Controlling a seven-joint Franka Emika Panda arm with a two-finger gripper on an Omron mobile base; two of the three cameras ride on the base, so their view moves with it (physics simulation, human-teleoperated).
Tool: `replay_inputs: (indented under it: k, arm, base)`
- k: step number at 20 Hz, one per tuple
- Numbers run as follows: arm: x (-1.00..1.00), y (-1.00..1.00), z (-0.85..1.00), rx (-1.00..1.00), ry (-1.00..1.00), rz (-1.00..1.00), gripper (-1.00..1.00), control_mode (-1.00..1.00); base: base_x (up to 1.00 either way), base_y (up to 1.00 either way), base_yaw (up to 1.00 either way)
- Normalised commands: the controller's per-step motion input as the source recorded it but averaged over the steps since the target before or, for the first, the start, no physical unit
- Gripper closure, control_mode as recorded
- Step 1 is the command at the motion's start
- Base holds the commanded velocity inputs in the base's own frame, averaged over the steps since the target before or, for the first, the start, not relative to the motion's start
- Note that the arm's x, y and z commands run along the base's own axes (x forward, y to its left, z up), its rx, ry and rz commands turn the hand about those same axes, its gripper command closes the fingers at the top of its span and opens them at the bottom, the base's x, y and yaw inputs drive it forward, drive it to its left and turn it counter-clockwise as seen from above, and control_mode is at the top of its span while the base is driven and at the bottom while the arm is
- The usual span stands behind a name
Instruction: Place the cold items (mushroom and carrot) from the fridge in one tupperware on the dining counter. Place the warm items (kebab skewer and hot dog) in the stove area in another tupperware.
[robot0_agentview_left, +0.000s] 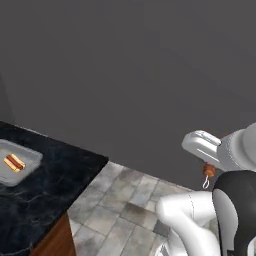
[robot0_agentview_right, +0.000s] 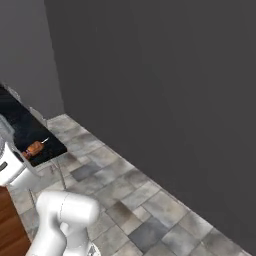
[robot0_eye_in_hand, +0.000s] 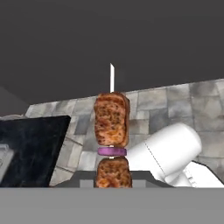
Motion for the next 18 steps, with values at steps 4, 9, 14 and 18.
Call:
replay_inputs:
  k: [4, 9, 14, 18]
  arm:
    - [0.00, 0.00, 0.00, 0.00, 0.00, 0.00, 1.00, 1.00]
    - [0.00, 0.00, 0.00, 0.00, 0.00, 0.00, 1.00, 1.00]
    - [0.00, 0.00, 0.00, 0.00, 0.00, 0.00, 1.00, 1.00]
    - [0.00, 0.00, 0.00, 0.00, 0.00, 0.00, 1.00, 1.00]
  base:
    - [1.00, -0.40, 0.57]
    - [1.00, -0.42, 0.57]
    - [1.00, -0.42, 0.58]
    - [1.00, -0.39, 0.61]
